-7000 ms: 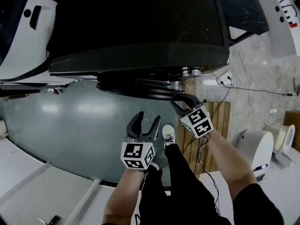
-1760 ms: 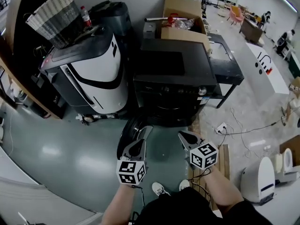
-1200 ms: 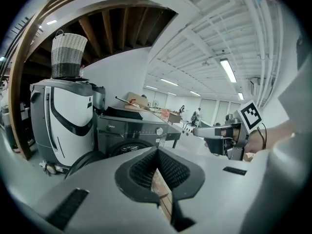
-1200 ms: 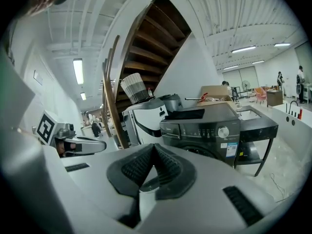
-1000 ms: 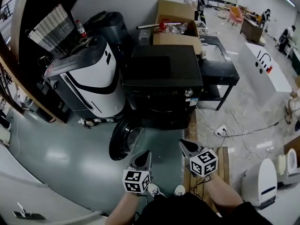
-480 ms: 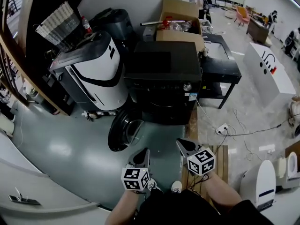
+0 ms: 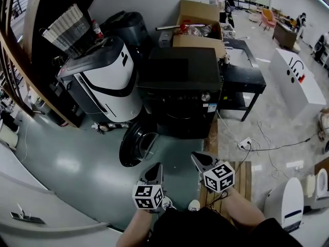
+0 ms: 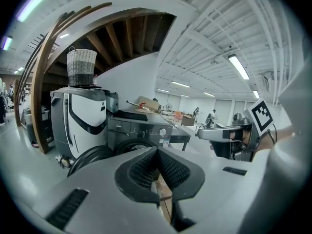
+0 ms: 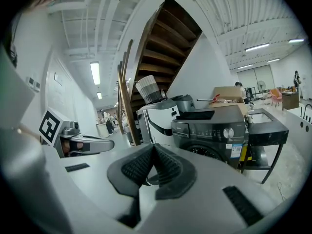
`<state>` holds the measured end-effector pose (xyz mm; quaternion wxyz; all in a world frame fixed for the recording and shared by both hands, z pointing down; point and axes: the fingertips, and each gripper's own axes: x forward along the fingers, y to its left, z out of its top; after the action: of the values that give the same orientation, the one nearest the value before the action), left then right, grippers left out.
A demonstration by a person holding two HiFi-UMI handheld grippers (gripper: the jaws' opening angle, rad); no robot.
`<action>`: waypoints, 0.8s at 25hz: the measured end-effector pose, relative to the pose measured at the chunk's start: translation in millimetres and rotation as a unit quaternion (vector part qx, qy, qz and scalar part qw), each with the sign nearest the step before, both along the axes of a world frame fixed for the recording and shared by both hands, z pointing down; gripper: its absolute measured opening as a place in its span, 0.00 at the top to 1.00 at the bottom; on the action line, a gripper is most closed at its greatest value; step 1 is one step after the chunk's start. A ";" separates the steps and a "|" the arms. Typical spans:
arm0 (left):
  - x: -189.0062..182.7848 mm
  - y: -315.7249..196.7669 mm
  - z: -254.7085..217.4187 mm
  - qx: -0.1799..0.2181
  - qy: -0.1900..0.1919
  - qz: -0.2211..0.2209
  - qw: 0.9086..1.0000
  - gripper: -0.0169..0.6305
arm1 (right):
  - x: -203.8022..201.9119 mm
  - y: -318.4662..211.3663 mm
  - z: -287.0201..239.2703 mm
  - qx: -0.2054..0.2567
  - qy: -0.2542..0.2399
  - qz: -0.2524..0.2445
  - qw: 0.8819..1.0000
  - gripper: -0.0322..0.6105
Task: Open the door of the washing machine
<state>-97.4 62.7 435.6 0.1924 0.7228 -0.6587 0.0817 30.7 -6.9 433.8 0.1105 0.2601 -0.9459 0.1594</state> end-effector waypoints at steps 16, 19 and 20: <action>13.2 -5.0 6.6 -0.004 0.004 -0.002 1.000 0.95 | 8.6 -6.7 11.9 -0.013 0.002 -0.003 1.000 0.92; 15.3 -7.9 8.4 -0.008 0.005 -0.002 1.000 0.95 | 10.5 -9.2 13.8 -0.015 0.004 -0.004 1.000 0.92; 16.0 -8.5 8.8 -0.009 0.005 -0.002 1.000 0.95 | 11.2 -9.7 14.1 -0.016 0.004 -0.004 1.000 0.92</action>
<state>-81.4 54.1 444.4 0.2020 0.7204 -0.6582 0.0835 41.9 -16.6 447.9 0.1192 0.2549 -0.9439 0.1730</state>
